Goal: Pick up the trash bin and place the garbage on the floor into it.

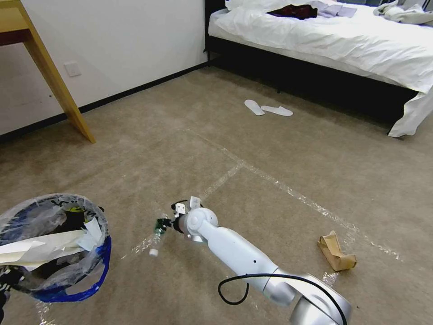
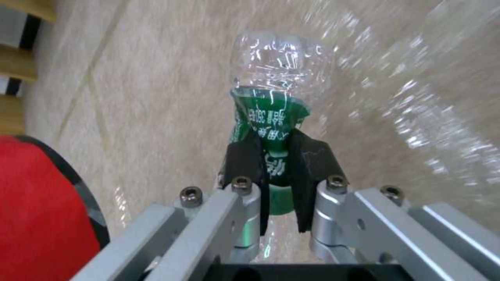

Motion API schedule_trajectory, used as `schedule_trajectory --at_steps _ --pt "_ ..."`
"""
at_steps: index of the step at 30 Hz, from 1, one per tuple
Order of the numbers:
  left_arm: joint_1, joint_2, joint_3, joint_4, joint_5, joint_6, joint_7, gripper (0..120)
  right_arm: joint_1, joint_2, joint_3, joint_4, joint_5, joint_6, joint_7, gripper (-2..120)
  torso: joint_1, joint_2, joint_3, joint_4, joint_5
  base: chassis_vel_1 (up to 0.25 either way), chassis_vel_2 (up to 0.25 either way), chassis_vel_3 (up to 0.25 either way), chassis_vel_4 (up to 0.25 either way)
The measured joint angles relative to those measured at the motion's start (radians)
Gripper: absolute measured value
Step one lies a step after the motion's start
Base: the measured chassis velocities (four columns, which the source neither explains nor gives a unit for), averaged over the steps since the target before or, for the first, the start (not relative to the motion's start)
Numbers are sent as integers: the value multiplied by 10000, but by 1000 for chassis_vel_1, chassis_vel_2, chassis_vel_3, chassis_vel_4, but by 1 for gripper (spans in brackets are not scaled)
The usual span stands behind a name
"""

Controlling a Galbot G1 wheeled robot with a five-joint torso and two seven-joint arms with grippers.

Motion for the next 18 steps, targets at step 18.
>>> schedule_trajectory --at_steps 18 --pt "-192 149 557 187 -234 223 -215 0 425 -3259 914 4690 -39 1671 -1186 8 1 0 0 -5 1 0 0 0 0"
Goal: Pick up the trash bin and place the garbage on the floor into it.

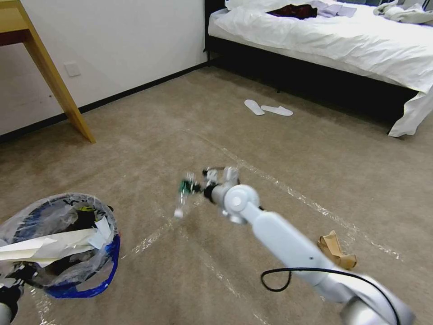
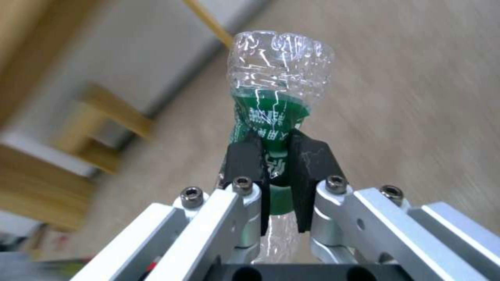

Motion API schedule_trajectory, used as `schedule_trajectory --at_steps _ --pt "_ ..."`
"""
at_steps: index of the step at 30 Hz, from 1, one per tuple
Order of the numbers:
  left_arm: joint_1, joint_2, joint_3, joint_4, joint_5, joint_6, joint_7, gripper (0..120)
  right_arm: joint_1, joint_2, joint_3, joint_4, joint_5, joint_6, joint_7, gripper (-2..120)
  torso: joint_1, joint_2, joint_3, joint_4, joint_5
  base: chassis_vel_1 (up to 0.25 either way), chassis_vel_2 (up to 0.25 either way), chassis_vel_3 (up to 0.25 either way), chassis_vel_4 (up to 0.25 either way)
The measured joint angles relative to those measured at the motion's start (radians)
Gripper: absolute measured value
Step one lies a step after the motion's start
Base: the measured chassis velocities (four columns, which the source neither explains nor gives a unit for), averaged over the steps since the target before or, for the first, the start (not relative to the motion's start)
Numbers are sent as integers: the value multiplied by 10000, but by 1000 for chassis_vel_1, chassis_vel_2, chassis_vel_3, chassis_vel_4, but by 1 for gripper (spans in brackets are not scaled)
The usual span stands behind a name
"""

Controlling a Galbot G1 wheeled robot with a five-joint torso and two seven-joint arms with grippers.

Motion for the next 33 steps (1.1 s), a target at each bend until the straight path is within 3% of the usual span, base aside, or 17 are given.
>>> schedule_trajectory --at_steps 6,10,12,23,33 --pt "35 174 81 5 -454 163 -229 0 896 -599 -524 1804 299 947 -793 8 0 0 -1 1 0 0 0 0 0" --pt "66 227 84 6 -511 184 -258 0 1299 -635 -806 2184 447 1167 -864 8 0 1 -1 0 -1 0 0 0 0" --pt "210 419 146 -106 -767 295 -329 0 3008 -186 -2742 2860 985 2106 -1484 8 0 1 0 4 -3 0 0 0 0" --pt "230 528 279 -236 -926 377 -396 0 3801 533 -4755 2584 847 2822 -2366 8 -1 0 -1 3 -4 0 0 0 0" --pt "168 585 305 -252 -929 392 -411 0 3842 281 -5441 2204 80 2953 -2816 8 0 0 0 0 -1 0 0 0 0"
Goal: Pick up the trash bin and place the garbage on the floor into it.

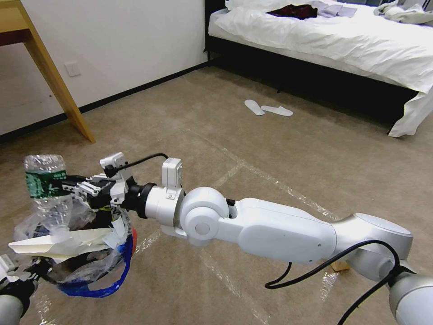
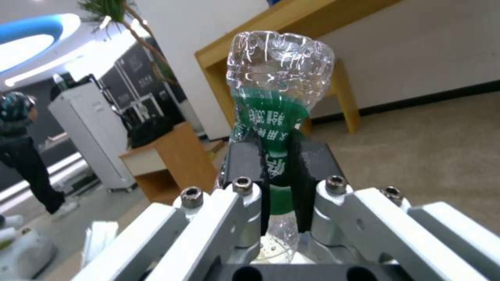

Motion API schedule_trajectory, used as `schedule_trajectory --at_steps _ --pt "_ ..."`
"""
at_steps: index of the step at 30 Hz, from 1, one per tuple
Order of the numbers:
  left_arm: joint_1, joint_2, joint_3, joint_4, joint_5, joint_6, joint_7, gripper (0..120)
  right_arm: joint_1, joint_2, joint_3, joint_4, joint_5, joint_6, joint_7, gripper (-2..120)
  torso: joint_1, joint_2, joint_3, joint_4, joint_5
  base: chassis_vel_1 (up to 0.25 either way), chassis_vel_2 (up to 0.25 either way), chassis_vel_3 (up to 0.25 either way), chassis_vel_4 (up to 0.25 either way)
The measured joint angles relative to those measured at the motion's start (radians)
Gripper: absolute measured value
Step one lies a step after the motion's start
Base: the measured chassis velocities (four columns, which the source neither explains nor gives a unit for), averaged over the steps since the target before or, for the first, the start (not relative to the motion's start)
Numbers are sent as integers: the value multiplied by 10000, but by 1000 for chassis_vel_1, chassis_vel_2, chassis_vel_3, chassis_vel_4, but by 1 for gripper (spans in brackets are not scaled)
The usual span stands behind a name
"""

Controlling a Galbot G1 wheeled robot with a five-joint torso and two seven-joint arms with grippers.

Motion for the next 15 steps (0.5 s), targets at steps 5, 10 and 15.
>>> schedule_trajectory --at_steps 5,10,15 --pt "-33 12 -4 3 -38 0 0 0 -59 -155 -195 -76 -291 67 -103 8 0 0 0 0 0 0 0 0 0" --pt "-10 52 -51 5 -82 1 -1 0 -139 -166 -348 -72 -448 68 -104 8 -1 0 0 1 0 0 0 0 0" --pt "-10 67 -73 -1 -138 0 -13 0 -152 -103 -594 -147 -584 68 -95 8 0 0 0 1 0 0 0 0 0"
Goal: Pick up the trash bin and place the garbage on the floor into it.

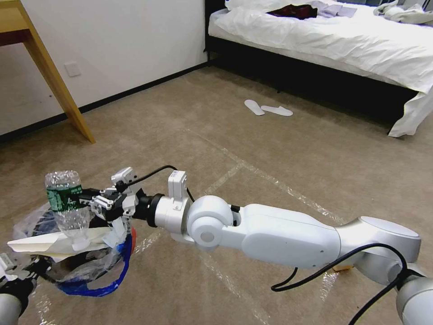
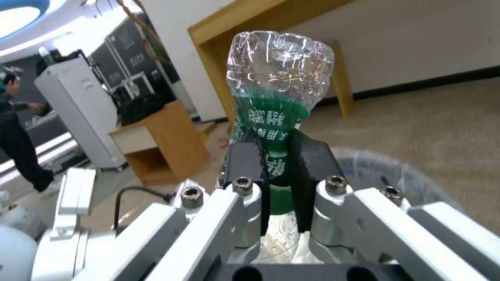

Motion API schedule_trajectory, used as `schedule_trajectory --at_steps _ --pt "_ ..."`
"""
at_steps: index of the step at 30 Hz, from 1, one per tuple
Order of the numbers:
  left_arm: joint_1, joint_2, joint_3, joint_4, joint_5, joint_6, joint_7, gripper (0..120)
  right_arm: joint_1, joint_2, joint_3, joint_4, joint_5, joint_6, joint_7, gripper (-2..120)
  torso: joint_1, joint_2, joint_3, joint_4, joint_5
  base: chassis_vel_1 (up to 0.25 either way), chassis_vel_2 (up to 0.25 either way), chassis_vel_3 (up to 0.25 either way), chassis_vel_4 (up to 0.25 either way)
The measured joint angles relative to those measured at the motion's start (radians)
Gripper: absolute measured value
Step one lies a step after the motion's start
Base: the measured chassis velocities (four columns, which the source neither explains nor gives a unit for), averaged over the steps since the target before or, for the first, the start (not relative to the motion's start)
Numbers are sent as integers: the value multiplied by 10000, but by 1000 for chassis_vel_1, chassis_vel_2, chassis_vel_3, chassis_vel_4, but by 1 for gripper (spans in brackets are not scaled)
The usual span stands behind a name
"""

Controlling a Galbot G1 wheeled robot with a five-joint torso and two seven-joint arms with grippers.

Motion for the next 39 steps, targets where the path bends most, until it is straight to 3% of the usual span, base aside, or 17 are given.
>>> schedule_trajectory --at_steps 13,39 --pt "188 -121 38 -344 -31 17 3 0 52 540 -573 -1403 -1194 271 2 8 0 0 0 1 0 0 0 0 0" --pt "373 -318 98 -538 71 45 26 0 72 544 -810 -1613 -2229 577 7 8 0 0 0 1 0 0 0 0 0"
